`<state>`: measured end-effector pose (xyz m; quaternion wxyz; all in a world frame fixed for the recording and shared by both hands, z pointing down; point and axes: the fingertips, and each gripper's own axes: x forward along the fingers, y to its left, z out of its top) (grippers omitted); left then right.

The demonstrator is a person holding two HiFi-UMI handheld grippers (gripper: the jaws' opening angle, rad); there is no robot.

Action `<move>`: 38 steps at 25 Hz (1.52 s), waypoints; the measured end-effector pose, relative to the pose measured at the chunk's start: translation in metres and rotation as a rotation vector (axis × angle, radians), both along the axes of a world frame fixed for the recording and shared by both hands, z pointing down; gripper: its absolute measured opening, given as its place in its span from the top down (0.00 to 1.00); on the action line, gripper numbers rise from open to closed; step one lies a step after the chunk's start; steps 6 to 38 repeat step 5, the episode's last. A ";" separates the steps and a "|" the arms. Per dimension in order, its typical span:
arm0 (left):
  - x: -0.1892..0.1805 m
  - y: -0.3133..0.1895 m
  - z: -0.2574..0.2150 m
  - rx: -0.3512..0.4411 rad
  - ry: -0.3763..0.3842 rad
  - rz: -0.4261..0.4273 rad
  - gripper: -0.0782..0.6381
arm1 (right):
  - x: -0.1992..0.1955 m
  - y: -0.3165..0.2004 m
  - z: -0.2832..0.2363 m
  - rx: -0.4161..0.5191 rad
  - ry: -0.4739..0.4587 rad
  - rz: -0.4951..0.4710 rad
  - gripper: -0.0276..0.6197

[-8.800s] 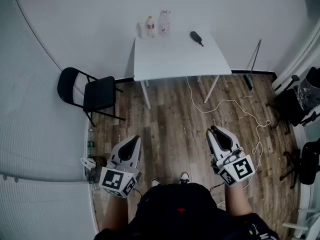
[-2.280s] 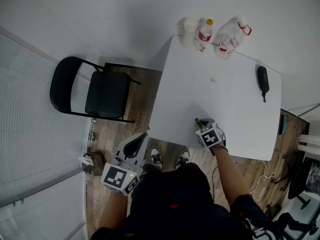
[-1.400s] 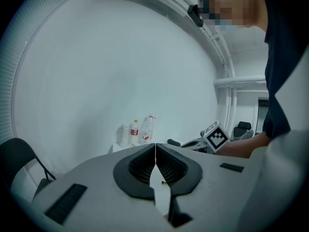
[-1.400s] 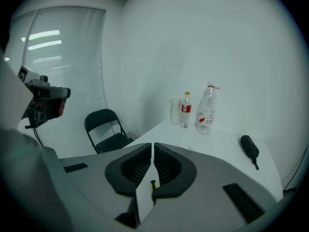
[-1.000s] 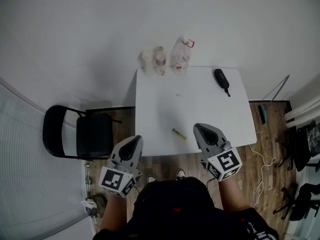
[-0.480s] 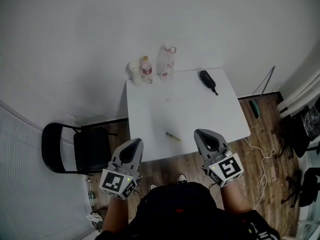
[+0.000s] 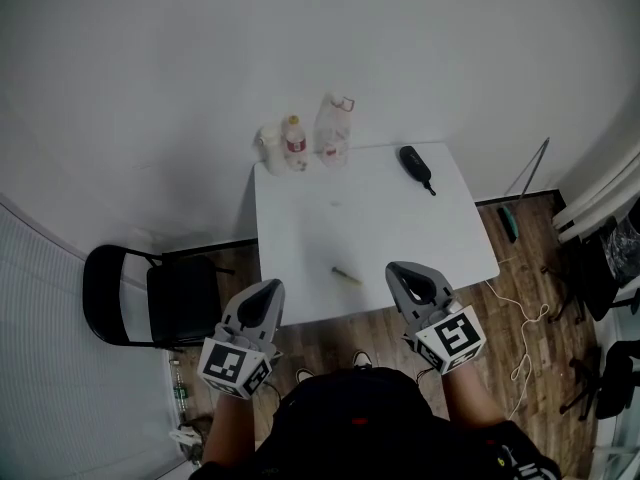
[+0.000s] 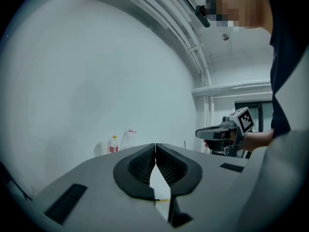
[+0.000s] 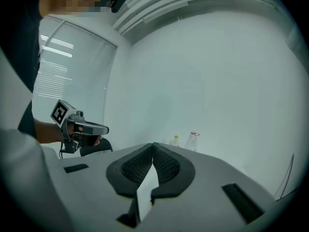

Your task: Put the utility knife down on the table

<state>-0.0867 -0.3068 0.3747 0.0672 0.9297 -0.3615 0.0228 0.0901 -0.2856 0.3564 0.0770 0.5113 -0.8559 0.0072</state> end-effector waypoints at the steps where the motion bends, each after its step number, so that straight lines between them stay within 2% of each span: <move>1: 0.000 0.000 0.000 -0.001 0.001 0.000 0.86 | -0.001 -0.001 0.000 0.000 0.001 -0.003 0.92; 38: 0.003 0.001 0.000 -0.008 0.002 0.002 0.86 | -0.004 -0.003 -0.001 0.000 0.001 -0.014 0.92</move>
